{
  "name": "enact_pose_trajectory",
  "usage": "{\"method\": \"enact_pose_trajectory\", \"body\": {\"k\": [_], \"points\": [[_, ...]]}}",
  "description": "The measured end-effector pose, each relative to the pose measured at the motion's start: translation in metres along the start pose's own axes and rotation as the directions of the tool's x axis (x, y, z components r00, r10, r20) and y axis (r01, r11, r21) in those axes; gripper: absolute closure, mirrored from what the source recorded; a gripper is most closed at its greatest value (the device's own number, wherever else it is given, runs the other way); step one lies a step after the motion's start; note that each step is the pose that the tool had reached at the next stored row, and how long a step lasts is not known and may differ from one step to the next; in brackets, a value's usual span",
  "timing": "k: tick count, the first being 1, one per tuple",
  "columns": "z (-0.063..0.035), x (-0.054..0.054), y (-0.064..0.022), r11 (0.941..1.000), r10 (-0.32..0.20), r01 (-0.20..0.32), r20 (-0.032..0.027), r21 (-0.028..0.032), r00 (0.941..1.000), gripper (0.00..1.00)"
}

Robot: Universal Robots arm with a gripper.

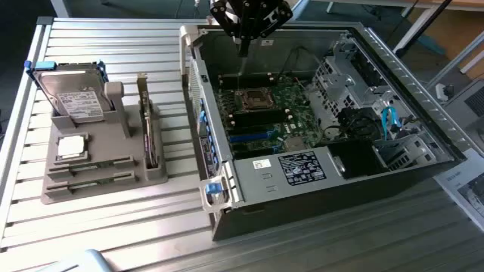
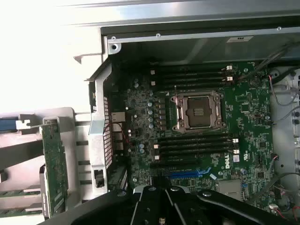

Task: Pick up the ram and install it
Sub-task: 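Reach for the ram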

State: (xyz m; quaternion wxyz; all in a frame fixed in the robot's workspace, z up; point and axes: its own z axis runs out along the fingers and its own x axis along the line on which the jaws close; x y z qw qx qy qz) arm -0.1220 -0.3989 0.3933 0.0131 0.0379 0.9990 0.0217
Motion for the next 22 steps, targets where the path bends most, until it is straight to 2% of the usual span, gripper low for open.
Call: {"method": "enact_pose_trajectory", "body": {"k": [13, 22], "points": [[0.0, 0.0, 0.0, 1.0, 0.0, 0.0, 0.0, 0.0, 1.0, 0.89], [-0.0004, 0.015, -0.0011, 1.0, 0.0, 0.0, -0.0004, 0.0001, 1.0, 0.89]]}}
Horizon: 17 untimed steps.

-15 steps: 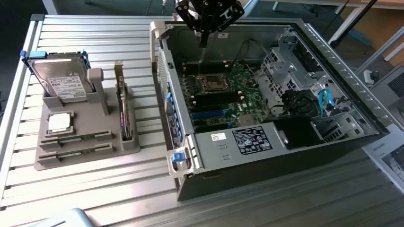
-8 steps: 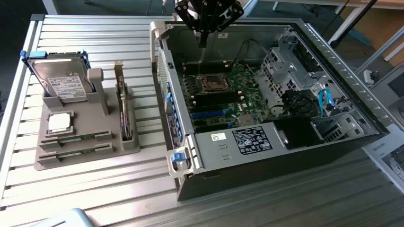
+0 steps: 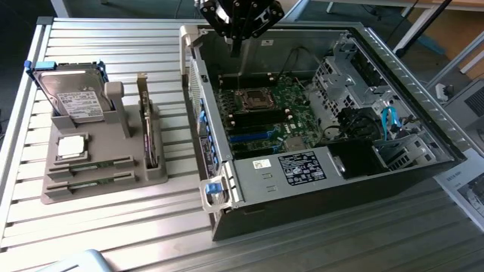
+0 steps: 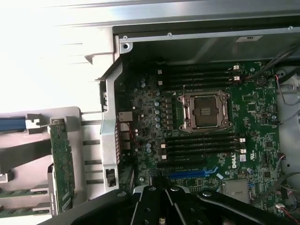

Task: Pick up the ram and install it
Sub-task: 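Reach for the ram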

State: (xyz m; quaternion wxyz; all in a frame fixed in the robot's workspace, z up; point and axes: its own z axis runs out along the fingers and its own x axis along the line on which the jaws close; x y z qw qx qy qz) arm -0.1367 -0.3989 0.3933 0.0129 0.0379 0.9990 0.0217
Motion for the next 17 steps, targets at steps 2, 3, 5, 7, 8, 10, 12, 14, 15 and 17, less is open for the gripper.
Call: {"method": "enact_pose_trajectory", "body": {"k": [2, 3, 5, 7, 8, 10, 12, 14, 15, 17], "points": [[-0.0001, 0.003, -0.0003, 1.0, 0.0, 0.0, -0.0001, 0.0, 1.0, 0.89], [-0.0002, 0.007, -0.0005, 1.0, 0.0, 0.0, -0.0001, 0.0, 1.0, 0.89], [-0.0003, 0.014, -0.0011, 1.0, 0.0, 0.0, 0.0, -0.0001, 1.0, 0.89], [-0.0004, 0.019, -0.0014, 1.0, 0.0, 0.0, 0.0, -0.0001, 1.0, 0.89], [-0.0005, 0.022, -0.0017, 1.0, 0.0, 0.0, -0.0001, -0.0001, 1.0, 0.89], [-0.0006, 0.027, -0.002, 1.0, 0.0, 0.0, 0.0, 0.0, 1.0, 0.89], [-0.0007, 0.031, -0.0024, 1.0, 0.0, 0.0, 0.0, -0.0001, 1.0, 0.89], [-0.0008, 0.035, -0.0026, 1.0, 0.0, 0.0, 0.0, 0.0, 1.0, 0.89], [-0.0008, 0.036, -0.0028, 1.0, 0.0, 0.0, 0.0, -0.0001, 1.0, 0.89], [-0.001, 0.04, -0.003, 1.0, 0.0, 0.0, -0.0001, 0.0, 1.0, 0.89]]}}
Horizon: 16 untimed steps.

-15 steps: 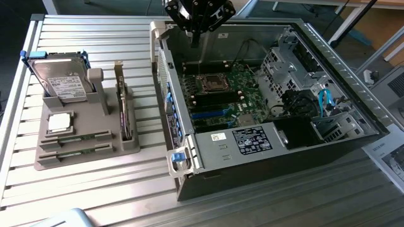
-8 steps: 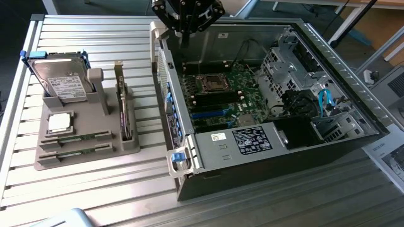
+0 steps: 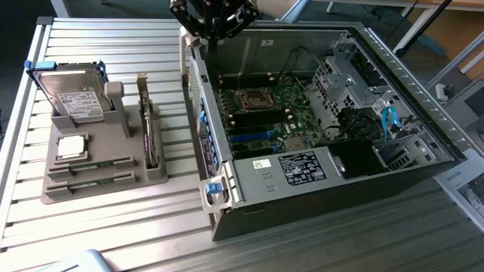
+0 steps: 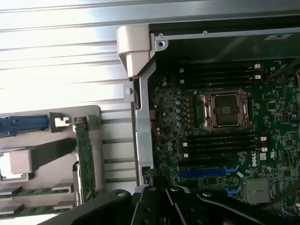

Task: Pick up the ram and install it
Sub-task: 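Reach for the ram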

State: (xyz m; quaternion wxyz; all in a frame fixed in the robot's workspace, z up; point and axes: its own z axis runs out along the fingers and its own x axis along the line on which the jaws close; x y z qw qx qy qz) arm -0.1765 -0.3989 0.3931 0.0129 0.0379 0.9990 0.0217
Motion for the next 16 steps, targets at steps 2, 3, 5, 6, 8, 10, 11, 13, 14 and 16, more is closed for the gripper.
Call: {"method": "enact_pose_trajectory", "body": {"k": [2, 3, 5, 6, 8, 10, 11, 13, 14, 16], "points": [[-0.0001, 0.004, -0.0003, 1.0, 0.0, 0.0, 0.0, 0.0, 1.0, 0.89], [-0.0002, 0.006, -0.0005, 1.0, 0.0, 0.0, 0.0, 0.0, 1.0, 0.89], [-0.0003, 0.009, -0.0007, 1.0, 0.0, 0.0, -0.0001, 0.0, 1.0, 0.89], [-0.0003, 0.012, -0.0009, 1.0, 0.0, 0.0, 0.0, 0.0, 1.0, 0.89], [-0.0004, 0.016, -0.0012, 1.0, 0.0, 0.0, 0.0, -0.0001, 1.0, 0.89], [-0.0006, 0.022, -0.0017, 1.0, 0.0, 0.0, 0.0, 0.0, 1.0, 0.89], [-0.0006, 0.023, -0.0018, 1.0, 0.0, 0.0, 0.0, 0.0, 1.0, 0.89], [-0.0008, 0.028, -0.0021, 1.0, 0.0, 0.0, -0.0001, 0.0001, 1.0, 0.89], [-0.0009, 0.033, -0.0025, 1.0, 0.0, 0.0, 0.0, 0.0, 1.0, 0.89], [-0.001, 0.038, -0.0029, 1.0, 0.0, 0.0, 0.0, 0.0, 1.0, 0.89]]}}
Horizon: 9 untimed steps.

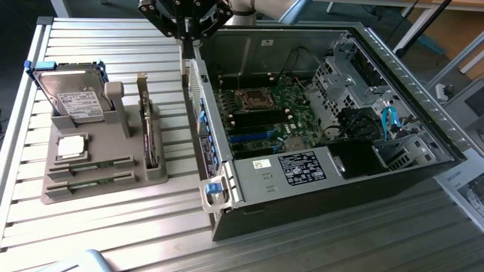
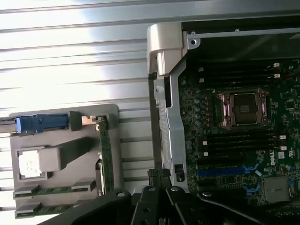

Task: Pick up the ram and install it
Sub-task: 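Reach for the ram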

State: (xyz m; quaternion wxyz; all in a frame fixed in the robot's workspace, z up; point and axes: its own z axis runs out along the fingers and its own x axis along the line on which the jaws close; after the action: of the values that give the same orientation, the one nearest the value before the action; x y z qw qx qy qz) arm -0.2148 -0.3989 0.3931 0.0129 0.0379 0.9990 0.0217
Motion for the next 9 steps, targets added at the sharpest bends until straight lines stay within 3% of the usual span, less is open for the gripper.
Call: {"method": "enact_pose_trajectory", "body": {"k": [9], "points": [[-0.0008, 0.031, -0.0024, 1.0, 0.0, 0.0, 0.0, 0.0, 1.0, 0.89]]}}
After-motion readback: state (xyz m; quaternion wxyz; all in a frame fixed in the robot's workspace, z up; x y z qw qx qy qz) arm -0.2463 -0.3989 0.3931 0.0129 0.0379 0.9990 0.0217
